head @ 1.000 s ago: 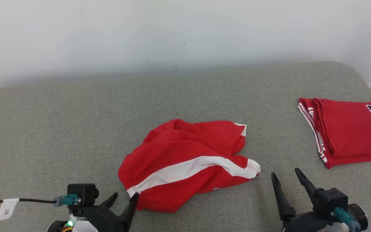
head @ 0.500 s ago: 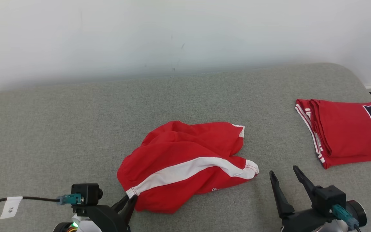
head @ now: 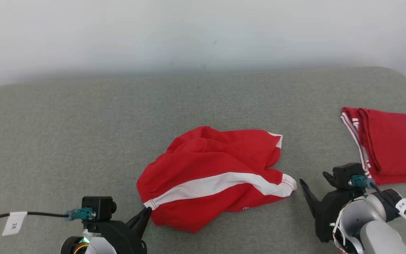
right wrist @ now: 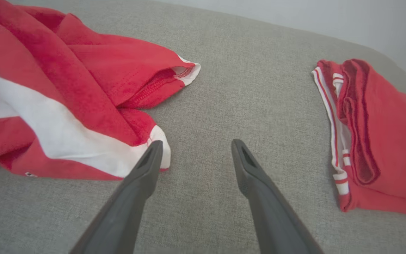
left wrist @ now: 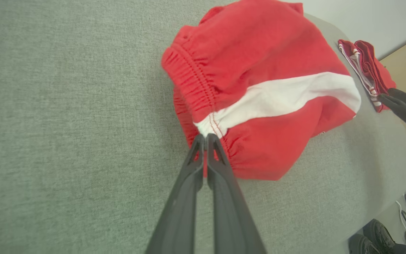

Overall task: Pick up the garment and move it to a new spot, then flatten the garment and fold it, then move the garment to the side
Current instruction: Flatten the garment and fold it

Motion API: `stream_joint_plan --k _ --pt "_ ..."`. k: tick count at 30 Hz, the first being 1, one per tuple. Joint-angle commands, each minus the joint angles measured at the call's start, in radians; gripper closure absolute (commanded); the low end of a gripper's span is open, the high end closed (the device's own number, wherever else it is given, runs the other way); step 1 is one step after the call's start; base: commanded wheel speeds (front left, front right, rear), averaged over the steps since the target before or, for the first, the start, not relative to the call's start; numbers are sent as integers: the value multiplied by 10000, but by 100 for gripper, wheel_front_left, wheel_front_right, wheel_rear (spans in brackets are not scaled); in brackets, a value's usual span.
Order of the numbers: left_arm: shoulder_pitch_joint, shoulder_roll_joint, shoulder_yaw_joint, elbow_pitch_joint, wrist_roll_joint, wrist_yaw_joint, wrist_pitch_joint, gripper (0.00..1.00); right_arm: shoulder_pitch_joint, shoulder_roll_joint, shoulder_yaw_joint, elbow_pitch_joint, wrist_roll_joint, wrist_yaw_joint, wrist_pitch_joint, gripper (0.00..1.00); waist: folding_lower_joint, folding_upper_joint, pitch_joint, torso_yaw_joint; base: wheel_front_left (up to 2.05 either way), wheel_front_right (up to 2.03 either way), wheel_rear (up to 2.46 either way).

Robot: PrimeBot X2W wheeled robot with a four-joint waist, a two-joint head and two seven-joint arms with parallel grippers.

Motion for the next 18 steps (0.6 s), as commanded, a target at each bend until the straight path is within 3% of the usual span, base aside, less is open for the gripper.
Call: stream_joint_plan --k 1,7,10,14,16,17,18 --pt "-84 -53 -63 -58 30 -40 -39 100 -221 -137 42 89 123 -19 354 0 -1 -1 265 323 0 0 0" --pt "-105 -161 -171 -26 38 -52 -100 100 -299 -283 66 105 252 -19 1059 0 -1 -1 454 557 0 0 0" --pt "-188 -220 -206 29 -2 -74 -151 100 -347 -318 175 165 370 -19 1382 19 -1 -1 530 623 0 0 0" --pt "-218 -249 -250 85 -12 -120 -187 100 -460 -394 361 204 470 -19 1903 19 -1 -1 613 651 0 0 0" --pt "-248 -252 -263 114 -16 -126 -196 100 -583 -398 436 177 501 -19 2040 36 -1 -1 665 656 0 0 0" --pt "-287 -256 -268 122 -9 -126 -196 100 -606 -386 467 209 547 -19 2119 41 -1 -1 693 661 0 0 0" --pt "-322 -261 -275 140 -4 -125 -206 100 -600 -349 498 257 636 -19 2219 38 -1 -1 717 669 0 0 0"
